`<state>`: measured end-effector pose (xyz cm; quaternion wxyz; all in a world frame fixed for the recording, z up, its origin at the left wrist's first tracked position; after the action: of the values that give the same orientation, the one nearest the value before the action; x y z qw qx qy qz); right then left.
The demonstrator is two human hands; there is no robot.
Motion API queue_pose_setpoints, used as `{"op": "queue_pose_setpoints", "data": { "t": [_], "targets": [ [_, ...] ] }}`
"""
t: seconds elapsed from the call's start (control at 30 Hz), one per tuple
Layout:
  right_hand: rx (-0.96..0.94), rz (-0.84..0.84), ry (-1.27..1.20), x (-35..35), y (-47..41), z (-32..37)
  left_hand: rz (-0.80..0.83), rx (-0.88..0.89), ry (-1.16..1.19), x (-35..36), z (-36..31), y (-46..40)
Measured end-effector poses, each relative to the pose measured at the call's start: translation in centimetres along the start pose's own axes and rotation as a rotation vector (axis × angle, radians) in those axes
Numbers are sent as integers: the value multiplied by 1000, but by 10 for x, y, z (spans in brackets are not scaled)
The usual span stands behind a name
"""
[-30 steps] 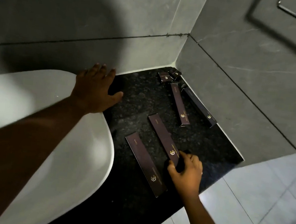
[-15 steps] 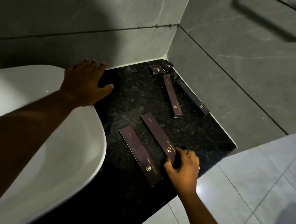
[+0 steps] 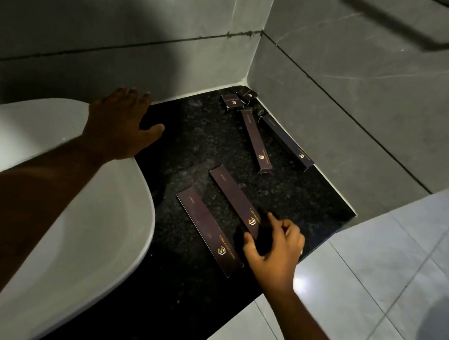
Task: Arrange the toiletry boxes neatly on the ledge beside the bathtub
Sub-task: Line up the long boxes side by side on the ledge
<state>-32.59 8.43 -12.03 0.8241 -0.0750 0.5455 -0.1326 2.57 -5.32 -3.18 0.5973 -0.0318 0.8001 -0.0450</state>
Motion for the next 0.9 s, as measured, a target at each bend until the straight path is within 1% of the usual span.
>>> {"op": "queue_pose_setpoints", "data": {
  "t": [0.1, 0.17, 0.27, 0.37, 0.6, 0.8, 0.87, 0.9],
  "targets": [
    [-220, -24, 104, 5, 20, 19, -3, -14, 8, -1, 0, 0],
    [-316, -24, 140, 11, 32, 25, 12, -23, 8, -1, 0, 0],
    [-354, -28, 158, 13, 34, 26, 9, -27, 16, -1, -2, 1],
    [-394, 8, 143, 15, 33, 27, 7, -19, 25, -4, -4, 3],
    [-408, 61, 122, 19, 33, 26, 11, -11, 37, -8, -8, 7],
    [-401, 59, 134, 20, 33, 27, 15, 7, 22, -11, -10, 10],
    [-355, 48, 122, 18, 33, 26, 37, 0, 18, -11, -10, 9],
    [-295, 38, 105, 17, 31, 24, 41, -4, 20, -11, -9, 9]
  ]
}}
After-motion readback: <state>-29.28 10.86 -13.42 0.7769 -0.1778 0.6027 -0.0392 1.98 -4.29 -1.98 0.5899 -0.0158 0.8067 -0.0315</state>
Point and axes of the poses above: each hand's wrist, its own y-axis away from the middle knuckle, its own x-axis out of the palm, z = x × y, the point moved 3 cm from there along -y, towards the middle knuckle, and after that the axes turned 8 degrees about y, right-handed, at the moved point
